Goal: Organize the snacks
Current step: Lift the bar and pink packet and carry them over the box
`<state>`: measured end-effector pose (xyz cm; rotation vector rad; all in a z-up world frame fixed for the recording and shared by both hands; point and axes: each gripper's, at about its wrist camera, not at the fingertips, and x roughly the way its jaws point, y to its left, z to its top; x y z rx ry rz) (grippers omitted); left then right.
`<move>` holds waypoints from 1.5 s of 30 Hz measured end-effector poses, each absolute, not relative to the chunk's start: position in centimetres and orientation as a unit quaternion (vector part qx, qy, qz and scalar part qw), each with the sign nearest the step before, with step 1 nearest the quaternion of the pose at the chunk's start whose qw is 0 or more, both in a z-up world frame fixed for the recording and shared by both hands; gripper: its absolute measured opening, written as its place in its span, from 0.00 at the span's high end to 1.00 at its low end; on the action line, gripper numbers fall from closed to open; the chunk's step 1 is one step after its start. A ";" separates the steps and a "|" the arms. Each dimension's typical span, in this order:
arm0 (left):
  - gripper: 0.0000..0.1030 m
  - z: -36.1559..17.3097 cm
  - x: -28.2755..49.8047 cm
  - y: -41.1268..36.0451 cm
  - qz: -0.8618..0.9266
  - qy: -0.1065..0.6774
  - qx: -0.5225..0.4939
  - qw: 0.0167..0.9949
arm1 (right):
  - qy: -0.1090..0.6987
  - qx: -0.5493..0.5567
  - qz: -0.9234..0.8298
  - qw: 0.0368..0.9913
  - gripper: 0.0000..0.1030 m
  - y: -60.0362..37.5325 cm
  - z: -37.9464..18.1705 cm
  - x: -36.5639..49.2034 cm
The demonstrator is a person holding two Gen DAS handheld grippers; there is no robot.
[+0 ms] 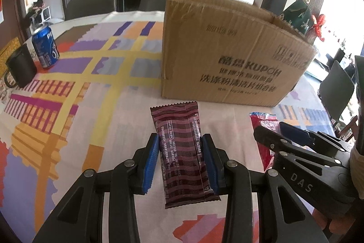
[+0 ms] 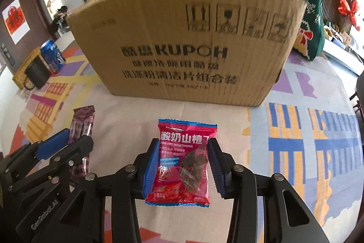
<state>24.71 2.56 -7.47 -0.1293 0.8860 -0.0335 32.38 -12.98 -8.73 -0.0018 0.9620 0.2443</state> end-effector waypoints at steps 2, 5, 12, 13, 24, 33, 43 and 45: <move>0.63 -6.8 24.4 2.4 -0.020 0.423 -0.064 0.904 | 0.451 0.003 0.120 0.884 0.58 -13.4 -7.7 31.8; 0.63 -5.5 23.9 2.2 -0.026 0.409 -0.062 0.910 | 0.433 0.005 0.121 0.893 0.58 -13.9 -6.2 31.1; 0.63 -1.6 22.8 1.5 -0.033 0.365 -0.052 0.929 | 0.382 0.007 0.122 0.916 0.58 -14.9 -2.2 29.2; 0.63 -1.2 22.8 1.4 -0.034 0.361 -0.051 0.930 | 0.375 0.008 0.122 0.919 0.58 -15.0 -1.7 29.1; 0.63 4.0 23.1 0.9 -0.041 0.303 -0.027 0.952 | 0.308 0.009 0.127 0.943 0.58 -15.2 3.0 28.2; 0.63 6.8 25.9 0.8 -0.050 0.284 -0.015 0.957 | 0.270 0.004 0.134 0.953 0.58 -15.0 6.2 29.4; 0.63 8.4 30.0 0.5 -0.055 0.280 0.002 0.958 | 0.274 -0.001 0.129 0.953 0.58 -15.2 7.4 33.2; 0.63 8.4 31.0 0.4 -0.056 0.281 0.006 0.958 | 0.274 -0.004 0.127 0.953 0.58 -15.2 7.6 33.9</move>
